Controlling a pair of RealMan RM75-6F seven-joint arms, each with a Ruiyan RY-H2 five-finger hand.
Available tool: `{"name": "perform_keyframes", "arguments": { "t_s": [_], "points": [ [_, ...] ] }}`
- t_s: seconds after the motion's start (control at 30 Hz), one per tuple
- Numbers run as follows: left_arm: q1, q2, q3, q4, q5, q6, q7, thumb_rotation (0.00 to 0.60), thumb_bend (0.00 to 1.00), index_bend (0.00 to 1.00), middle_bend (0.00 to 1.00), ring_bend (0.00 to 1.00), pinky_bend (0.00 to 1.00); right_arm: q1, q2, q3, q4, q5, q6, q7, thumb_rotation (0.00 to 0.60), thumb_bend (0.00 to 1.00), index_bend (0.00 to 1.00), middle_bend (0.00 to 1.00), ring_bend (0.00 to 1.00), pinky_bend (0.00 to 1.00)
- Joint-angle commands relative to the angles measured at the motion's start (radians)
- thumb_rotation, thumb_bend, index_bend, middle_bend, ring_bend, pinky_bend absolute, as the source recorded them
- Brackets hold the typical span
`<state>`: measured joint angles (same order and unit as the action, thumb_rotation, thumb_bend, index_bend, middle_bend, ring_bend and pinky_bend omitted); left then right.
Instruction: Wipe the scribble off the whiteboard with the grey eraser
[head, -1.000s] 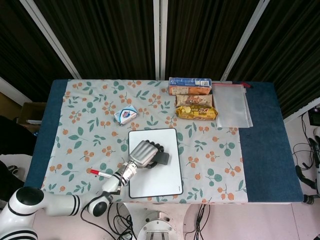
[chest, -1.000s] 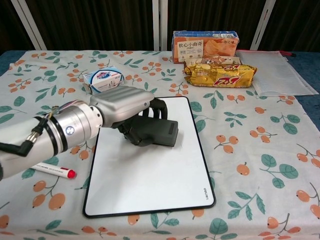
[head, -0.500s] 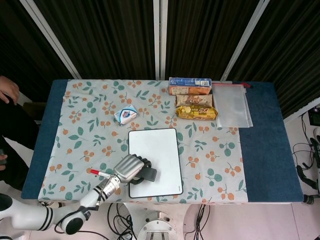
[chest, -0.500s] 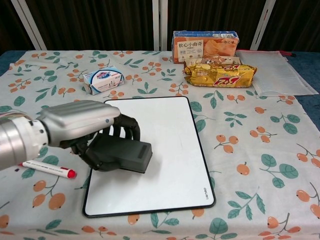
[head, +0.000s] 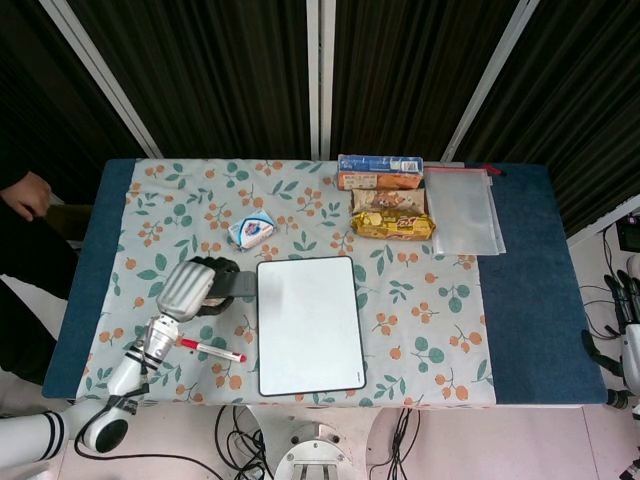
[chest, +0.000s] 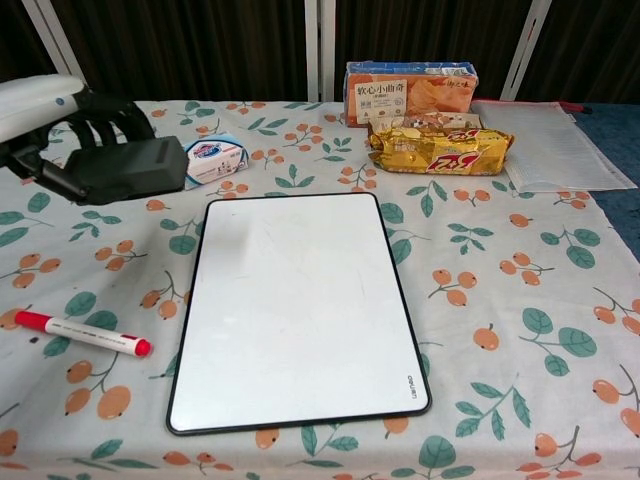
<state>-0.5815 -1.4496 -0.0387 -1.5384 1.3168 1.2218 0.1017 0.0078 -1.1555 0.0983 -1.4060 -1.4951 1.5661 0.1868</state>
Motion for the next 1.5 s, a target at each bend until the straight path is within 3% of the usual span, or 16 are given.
{"name": "perform_keyframes", "arguments": {
  "t_s": [0.03, 0.23, 0.37, 0.43, 0.53, 0.63, 0.7, 0.77, 0.93, 1.07, 1.17, 1.2, 1.3, 1.5],
  "points": [
    [0.039, -0.039, -0.009, 0.148, -0.017, -0.010, -0.081, 0.600, 0.48, 0.69, 0.64, 0.52, 0.56, 0.000, 0.001, 0.001, 0.000, 0.002, 0.000, 0.000, 0.600, 0.26, 0.00, 0.00, 0.00, 0.00],
    [0.052, -0.094, 0.015, 0.293, -0.005, -0.072, -0.140, 0.600, 0.46, 0.67, 0.63, 0.51, 0.55, -0.001, 0.005, -0.001, -0.008, -0.003, 0.005, -0.011, 0.600, 0.26, 0.00, 0.00, 0.00, 0.00],
    [0.056, -0.113, 0.028, 0.345, 0.034, -0.077, -0.151, 0.600, 0.43, 0.59, 0.56, 0.48, 0.53, -0.001, 0.004, -0.002, -0.010, 0.001, 0.001, -0.015, 0.600, 0.26, 0.00, 0.00, 0.00, 0.00],
    [0.056, -0.116, 0.032, 0.359, 0.042, -0.090, -0.152, 0.600, 0.40, 0.47, 0.49, 0.45, 0.51, 0.000, 0.003, -0.003, -0.010, 0.001, -0.002, -0.017, 0.600, 0.26, 0.00, 0.00, 0.00, 0.00],
    [0.054, -0.114, 0.033, 0.368, 0.043, -0.112, -0.135, 0.600, 0.36, 0.22, 0.36, 0.39, 0.47, 0.000, 0.000, -0.004, -0.010, 0.000, -0.001, -0.018, 0.600, 0.26, 0.00, 0.00, 0.00, 0.00],
    [0.061, -0.115, 0.031, 0.372, 0.057, -0.097, -0.129, 0.600, 0.33, 0.02, 0.16, 0.22, 0.34, 0.000, -0.001, -0.003, -0.007, 0.003, -0.001, -0.020, 0.600, 0.26, 0.00, 0.00, 0.00, 0.00],
    [0.070, -0.118, 0.027, 0.375, 0.070, -0.069, -0.127, 0.600, 0.30, 0.00, 0.07, 0.08, 0.20, 0.000, -0.003, -0.002, -0.003, 0.009, -0.004, -0.023, 0.600, 0.26, 0.00, 0.00, 0.00, 0.00],
    [0.081, -0.114, 0.023, 0.363, 0.071, -0.054, -0.121, 0.600, 0.27, 0.00, 0.02, 0.02, 0.12, 0.001, -0.005, -0.002, -0.001, 0.011, -0.009, -0.022, 0.600, 0.26, 0.00, 0.00, 0.00, 0.00],
    [0.107, -0.062, 0.027, 0.296, 0.106, 0.007, -0.082, 0.600, 0.13, 0.00, 0.00, 0.00, 0.09, 0.003, -0.006, -0.002, -0.004, 0.006, -0.008, -0.027, 0.600, 0.26, 0.00, 0.00, 0.00, 0.00],
    [0.158, 0.050, 0.034, 0.172, 0.169, 0.139, -0.016, 0.598, 0.01, 0.00, 0.00, 0.00, 0.09, 0.008, -0.005, -0.007, -0.003, 0.004, -0.020, -0.030, 0.600, 0.25, 0.00, 0.00, 0.00, 0.00],
    [0.208, 0.130, 0.047, 0.100, 0.196, 0.225, 0.034, 0.506, 0.00, 0.00, 0.00, 0.00, 0.09, 0.013, -0.005, -0.009, -0.001, 0.003, -0.029, -0.030, 0.600, 0.25, 0.00, 0.00, 0.00, 0.00],
    [0.230, 0.171, 0.062, 0.074, 0.206, 0.245, 0.056, 0.438, 0.00, 0.00, 0.00, 0.00, 0.09, 0.015, -0.006, -0.012, 0.000, 0.001, -0.034, -0.031, 0.600, 0.24, 0.00, 0.00, 0.00, 0.00],
    [0.293, 0.266, 0.112, 0.019, 0.206, 0.272, 0.107, 0.349, 0.00, 0.00, 0.00, 0.00, 0.09, 0.020, -0.012, -0.019, 0.011, -0.003, -0.049, -0.030, 0.600, 0.23, 0.00, 0.00, 0.00, 0.00],
    [0.398, 0.284, 0.141, 0.033, 0.195, 0.347, 0.079, 0.324, 0.00, 0.00, 0.00, 0.00, 0.09, 0.031, -0.033, -0.026, 0.047, 0.005, -0.082, -0.021, 0.600, 0.22, 0.00, 0.00, 0.00, 0.00]
  ]
}}
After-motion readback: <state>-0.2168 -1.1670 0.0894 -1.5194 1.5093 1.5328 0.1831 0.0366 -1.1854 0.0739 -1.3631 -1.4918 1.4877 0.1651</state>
